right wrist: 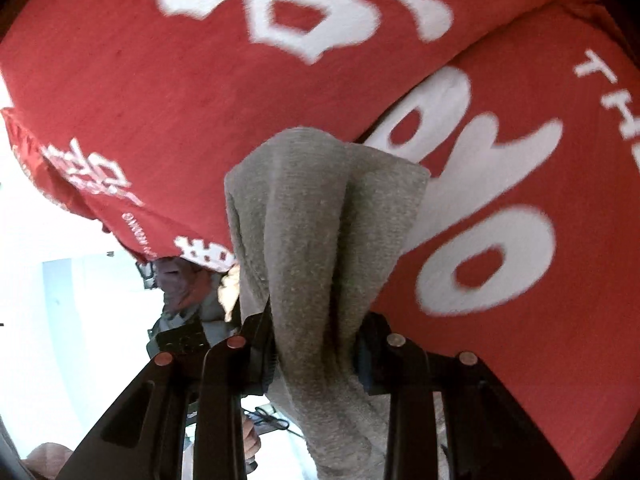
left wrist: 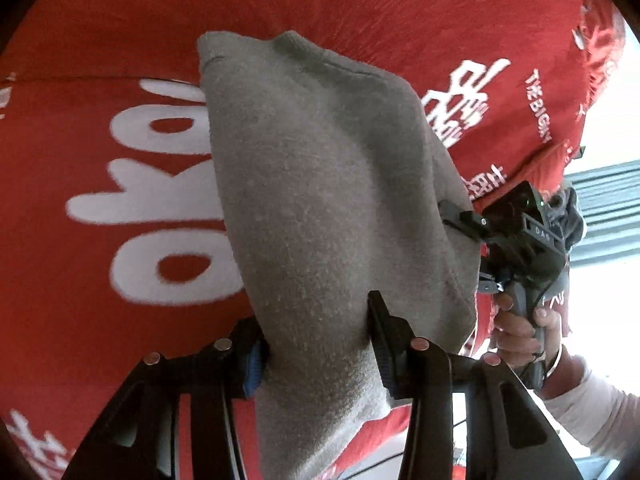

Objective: Fold small clothes

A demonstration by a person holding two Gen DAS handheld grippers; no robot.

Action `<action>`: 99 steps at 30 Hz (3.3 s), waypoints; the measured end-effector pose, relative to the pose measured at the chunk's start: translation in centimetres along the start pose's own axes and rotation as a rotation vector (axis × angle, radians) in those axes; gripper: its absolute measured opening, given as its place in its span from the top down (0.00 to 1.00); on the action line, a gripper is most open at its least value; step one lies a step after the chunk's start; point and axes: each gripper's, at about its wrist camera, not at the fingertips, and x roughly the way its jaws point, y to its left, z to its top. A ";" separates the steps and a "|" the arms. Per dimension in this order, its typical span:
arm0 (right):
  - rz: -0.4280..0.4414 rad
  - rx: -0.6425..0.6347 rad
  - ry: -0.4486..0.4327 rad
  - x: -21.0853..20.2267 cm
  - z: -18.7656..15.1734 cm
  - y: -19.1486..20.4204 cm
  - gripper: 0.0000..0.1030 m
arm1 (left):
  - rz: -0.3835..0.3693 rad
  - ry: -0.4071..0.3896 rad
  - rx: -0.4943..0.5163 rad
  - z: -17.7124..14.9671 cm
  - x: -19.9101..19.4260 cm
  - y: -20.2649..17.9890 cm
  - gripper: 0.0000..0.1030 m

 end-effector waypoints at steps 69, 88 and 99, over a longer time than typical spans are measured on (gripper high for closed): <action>-0.841 -0.302 0.025 7.5 -20.7 8.2 0.15 | 0.627 0.065 -0.009 -10.9 -6.3 1.3 0.00; -0.917 -0.286 -0.004 8.1 -21.4 8.7 0.00 | 0.640 0.096 -0.021 -11.6 -6.1 2.2 0.00; -0.924 -0.279 0.008 8.4 -21.7 8.8 0.00 | 0.646 0.080 -0.022 -11.6 -6.3 2.4 0.00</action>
